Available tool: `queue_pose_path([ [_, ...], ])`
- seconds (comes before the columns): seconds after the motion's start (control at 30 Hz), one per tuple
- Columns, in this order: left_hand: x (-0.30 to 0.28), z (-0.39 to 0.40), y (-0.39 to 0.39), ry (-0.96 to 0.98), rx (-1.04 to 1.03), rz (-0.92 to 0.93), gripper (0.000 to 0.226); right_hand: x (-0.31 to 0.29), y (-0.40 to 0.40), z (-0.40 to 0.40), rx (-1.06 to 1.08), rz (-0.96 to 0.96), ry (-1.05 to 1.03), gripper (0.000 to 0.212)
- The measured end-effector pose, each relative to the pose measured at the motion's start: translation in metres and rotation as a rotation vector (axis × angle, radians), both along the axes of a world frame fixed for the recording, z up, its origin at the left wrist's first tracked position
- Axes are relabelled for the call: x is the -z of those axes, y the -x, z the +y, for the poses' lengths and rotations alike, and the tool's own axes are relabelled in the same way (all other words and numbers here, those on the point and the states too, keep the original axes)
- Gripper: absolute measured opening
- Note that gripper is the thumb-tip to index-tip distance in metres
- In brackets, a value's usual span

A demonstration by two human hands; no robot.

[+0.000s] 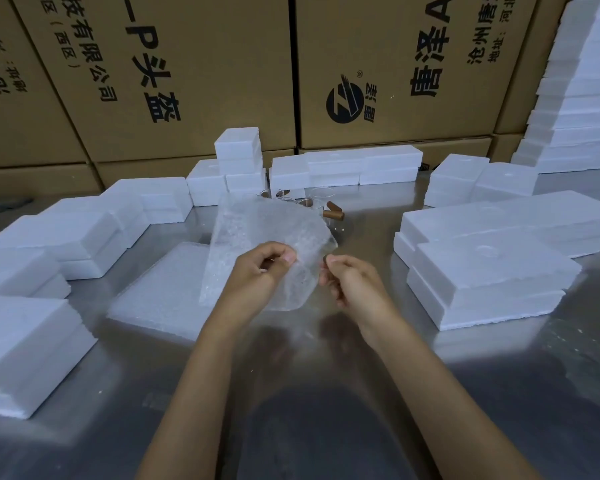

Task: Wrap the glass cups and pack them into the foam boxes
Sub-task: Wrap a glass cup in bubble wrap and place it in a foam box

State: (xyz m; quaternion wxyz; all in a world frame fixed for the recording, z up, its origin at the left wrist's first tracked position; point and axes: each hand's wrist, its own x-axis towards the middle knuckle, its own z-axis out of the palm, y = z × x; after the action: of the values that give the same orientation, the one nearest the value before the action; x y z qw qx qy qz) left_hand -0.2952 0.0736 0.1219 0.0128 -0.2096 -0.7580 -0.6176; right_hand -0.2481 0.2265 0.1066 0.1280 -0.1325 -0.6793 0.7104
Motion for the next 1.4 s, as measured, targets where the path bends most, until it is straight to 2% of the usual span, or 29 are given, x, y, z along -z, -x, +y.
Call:
queue_pose_path([
  [0.1, 0.002, 0.01, -0.006, 0.058, 0.088, 0.003, 0.02, -0.007, -0.001, 0.006, -0.079, 0.02, 0.317, 0.024],
  [0.2, 0.005, 0.017, -0.01, 0.164, 0.108, 0.049, 0.02, -0.008, -0.002, 0.01, -0.121, -0.002, 0.363, 0.025],
  [0.33, 0.0, 0.012, -0.011, 0.115, 0.005, 0.169, 0.022, -0.003, 0.0, 0.016, -0.005, -0.041, -0.059, 0.021],
  [0.47, -0.004, 0.009, -0.011, 0.147, -0.045, 0.236, 0.024, 0.003, 0.003, 0.015, 0.036, 0.059, -0.41, 0.01],
  [0.53, -0.003, 0.011, -0.012, 0.179, -0.034, 0.24, 0.024, 0.006, 0.003, 0.013, 0.016, 0.091, -0.594, 0.014],
  [0.6, -0.002, 0.012, -0.013, 0.197, 0.002, 0.223, 0.023, 0.009, 0.003, 0.012, 0.018, 0.122, -0.661, 0.023],
  [0.7, -0.004, 0.011, -0.013, 0.189, 0.058, 0.187, 0.021, 0.01, 0.006, 0.013, 0.041, 0.098, -0.516, 0.017],
  [0.73, -0.005, 0.011, -0.013, 0.17, 0.079, 0.175, 0.021, 0.009, 0.007, 0.013, 0.055, 0.063, -0.415, 0.012],
  [0.8, -0.007, 0.011, -0.013, 0.132, 0.114, 0.126, 0.022, 0.007, 0.008, 0.015, 0.067, -0.024, -0.18, 0.015],
  [0.9, -0.005, 0.012, -0.014, 0.119, 0.158, 0.033, 0.022, 0.0, 0.004, 0.016, -0.046, -0.049, 0.218, 0.023],
  [1.0, -0.004, 0.011, -0.014, 0.04, 0.203, -0.065, 0.02, -0.004, 0.001, 0.016, -0.234, 0.017, 0.474, 0.016],
  [1.1, -0.006, 0.006, -0.013, -0.11, 0.299, -0.194, 0.017, -0.004, 0.001, 0.016, -0.309, 0.086, 0.524, 0.017],
  [1.17, -0.005, 0.005, -0.014, -0.169, 0.378, -0.297, 0.036, -0.003, 0.001, 0.016, -0.306, 0.126, 0.473, 0.021],
  [1.23, -0.005, 0.007, -0.018, -0.16, 0.422, -0.315, 0.029, -0.004, 0.001, 0.016, -0.313, 0.128, 0.427, 0.022],
  [1.3, -0.008, 0.012, -0.021, -0.189, 0.322, -0.27, 0.013, -0.003, 0.001, 0.015, -0.324, 0.117, 0.42, 0.023],
  [1.4, -0.01, 0.008, -0.014, -0.321, -0.086, -0.114, 0.009, -0.003, 0.001, 0.017, -0.326, 0.117, 0.435, 0.022],
])
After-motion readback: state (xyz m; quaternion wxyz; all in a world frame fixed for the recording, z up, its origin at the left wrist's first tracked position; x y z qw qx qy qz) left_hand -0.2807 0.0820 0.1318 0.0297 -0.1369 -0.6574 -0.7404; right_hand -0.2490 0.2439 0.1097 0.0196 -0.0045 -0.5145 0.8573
